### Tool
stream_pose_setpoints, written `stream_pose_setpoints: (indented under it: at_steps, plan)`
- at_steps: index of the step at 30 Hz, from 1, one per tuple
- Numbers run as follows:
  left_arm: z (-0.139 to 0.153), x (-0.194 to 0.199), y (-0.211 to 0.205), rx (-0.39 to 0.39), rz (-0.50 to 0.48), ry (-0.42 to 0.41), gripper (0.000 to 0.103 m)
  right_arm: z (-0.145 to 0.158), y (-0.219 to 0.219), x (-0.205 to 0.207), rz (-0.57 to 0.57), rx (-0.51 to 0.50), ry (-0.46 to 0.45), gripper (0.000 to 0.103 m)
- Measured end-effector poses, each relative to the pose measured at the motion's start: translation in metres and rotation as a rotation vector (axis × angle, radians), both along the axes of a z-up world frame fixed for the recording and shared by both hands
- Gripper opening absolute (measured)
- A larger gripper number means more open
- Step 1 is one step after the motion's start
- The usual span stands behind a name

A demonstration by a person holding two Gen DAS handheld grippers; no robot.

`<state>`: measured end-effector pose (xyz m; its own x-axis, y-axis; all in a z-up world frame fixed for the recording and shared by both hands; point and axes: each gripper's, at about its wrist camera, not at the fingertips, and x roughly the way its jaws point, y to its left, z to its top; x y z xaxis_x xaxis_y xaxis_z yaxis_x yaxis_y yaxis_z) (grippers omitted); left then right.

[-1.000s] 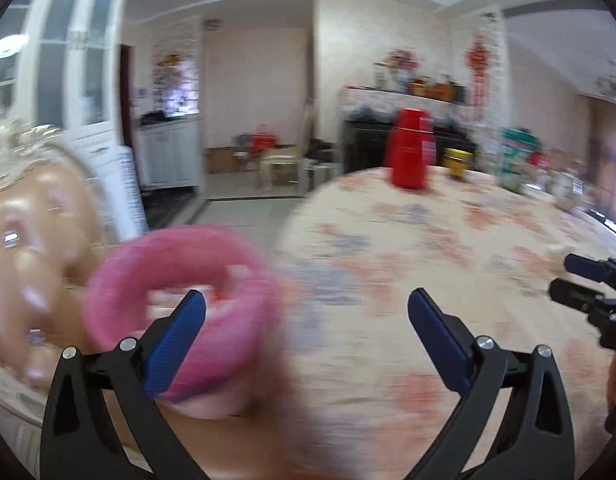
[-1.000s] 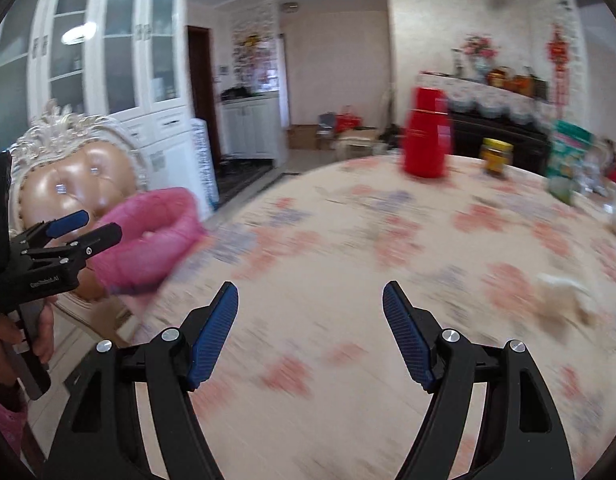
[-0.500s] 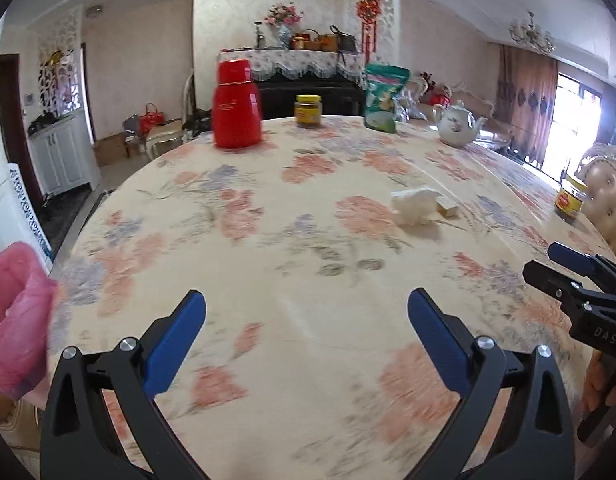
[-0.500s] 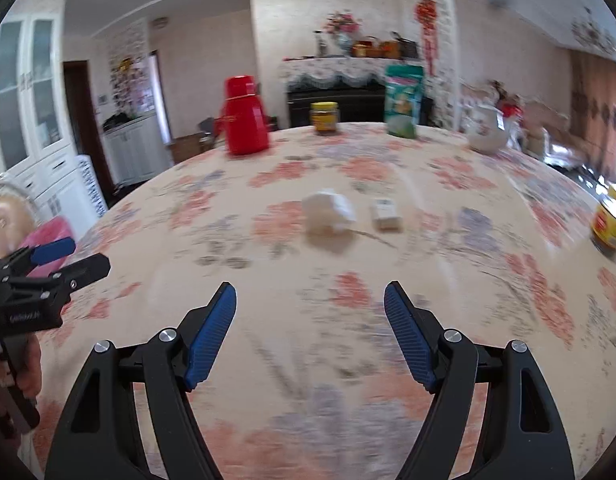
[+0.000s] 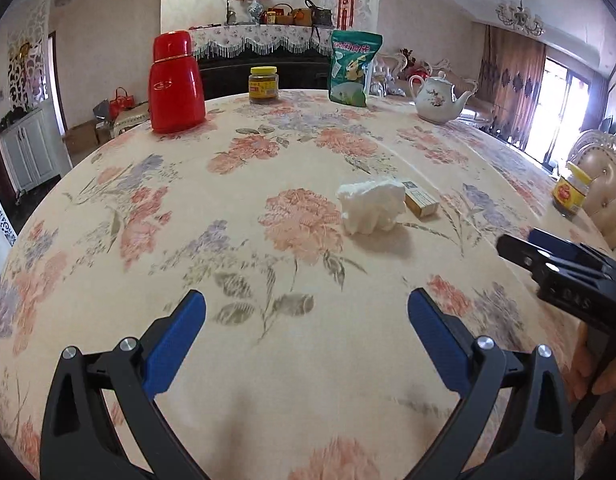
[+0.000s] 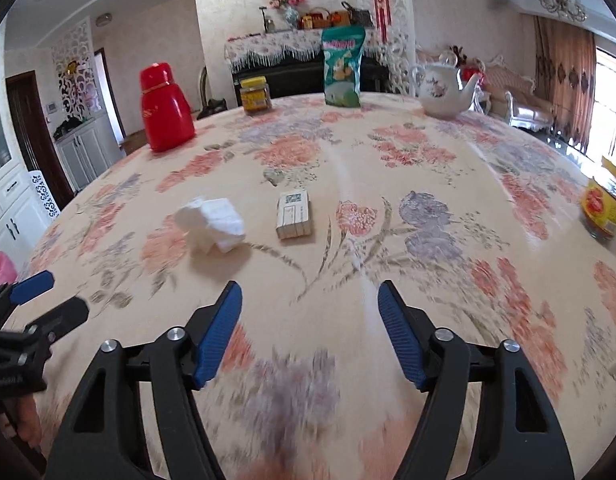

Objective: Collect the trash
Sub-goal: 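Grasp the small white box with the right tool while the left grasps the crumpled tissue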

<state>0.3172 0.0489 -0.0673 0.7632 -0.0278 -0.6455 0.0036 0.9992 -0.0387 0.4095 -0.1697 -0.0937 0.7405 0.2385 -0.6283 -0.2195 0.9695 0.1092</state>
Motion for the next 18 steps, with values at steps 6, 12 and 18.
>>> stream_pose_setpoints:
  at_steps: [6,12,18]
  plan:
    - [-0.007,0.034,0.009,-0.046,-0.014,0.034,0.098,-0.009,0.029,0.067,0.008,-0.050,0.074,0.060]
    - [-0.009,0.065,0.001,-0.002,-0.053,0.055,0.098,-0.020,0.057,0.121,0.032,-0.145,0.166,0.055]
    - [-0.017,0.092,-0.018,0.005,-0.101,0.093,0.098,-0.026,0.040,0.129,0.050,-0.112,0.206,0.032]
